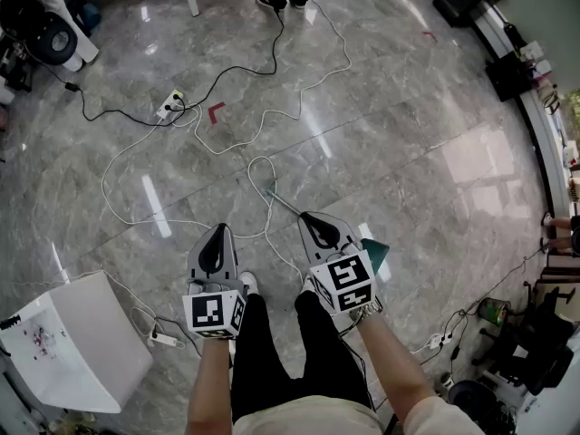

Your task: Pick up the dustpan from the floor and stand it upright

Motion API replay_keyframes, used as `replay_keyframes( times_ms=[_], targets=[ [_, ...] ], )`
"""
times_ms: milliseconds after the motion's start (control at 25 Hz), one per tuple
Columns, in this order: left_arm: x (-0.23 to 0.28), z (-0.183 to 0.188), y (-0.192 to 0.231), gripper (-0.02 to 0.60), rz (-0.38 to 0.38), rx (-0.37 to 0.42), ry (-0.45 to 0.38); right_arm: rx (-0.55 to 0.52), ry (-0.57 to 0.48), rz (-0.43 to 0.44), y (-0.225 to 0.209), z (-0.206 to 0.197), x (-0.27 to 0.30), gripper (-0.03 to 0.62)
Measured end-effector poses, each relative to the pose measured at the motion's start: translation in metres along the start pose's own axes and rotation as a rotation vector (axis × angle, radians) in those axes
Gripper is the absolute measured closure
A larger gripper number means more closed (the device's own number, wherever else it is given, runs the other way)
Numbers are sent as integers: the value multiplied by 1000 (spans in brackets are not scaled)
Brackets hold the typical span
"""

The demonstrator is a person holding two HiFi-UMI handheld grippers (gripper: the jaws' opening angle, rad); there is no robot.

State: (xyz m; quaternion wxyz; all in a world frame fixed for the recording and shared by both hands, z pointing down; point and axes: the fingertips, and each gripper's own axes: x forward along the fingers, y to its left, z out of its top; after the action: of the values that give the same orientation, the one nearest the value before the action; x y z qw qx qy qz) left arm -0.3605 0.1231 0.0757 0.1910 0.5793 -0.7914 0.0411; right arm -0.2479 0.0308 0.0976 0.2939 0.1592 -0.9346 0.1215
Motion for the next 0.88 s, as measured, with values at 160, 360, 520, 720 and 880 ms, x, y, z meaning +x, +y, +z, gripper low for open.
replay_keyframes(
  times_ms=[160, 360, 520, 720, 880],
  targets=[
    [54, -76, 19, 574, 89, -68, -30, -66, 65, 75, -32, -70, 87, 574],
    [129, -227, 46, 574, 115, -107, 12, -93, 129, 142, -57, -194, 206, 572],
    [182, -353, 86, 574, 144, -87, 36, -162, 227, 199, -64, -317, 314, 514],
    [242, -496, 124, 574, 189, -124, 47, -192, 287, 208, -92, -444, 430, 502],
    [289, -579, 143, 574, 232, -118, 28, -217, 307, 195, -123, -516, 507, 502]
  ],
)
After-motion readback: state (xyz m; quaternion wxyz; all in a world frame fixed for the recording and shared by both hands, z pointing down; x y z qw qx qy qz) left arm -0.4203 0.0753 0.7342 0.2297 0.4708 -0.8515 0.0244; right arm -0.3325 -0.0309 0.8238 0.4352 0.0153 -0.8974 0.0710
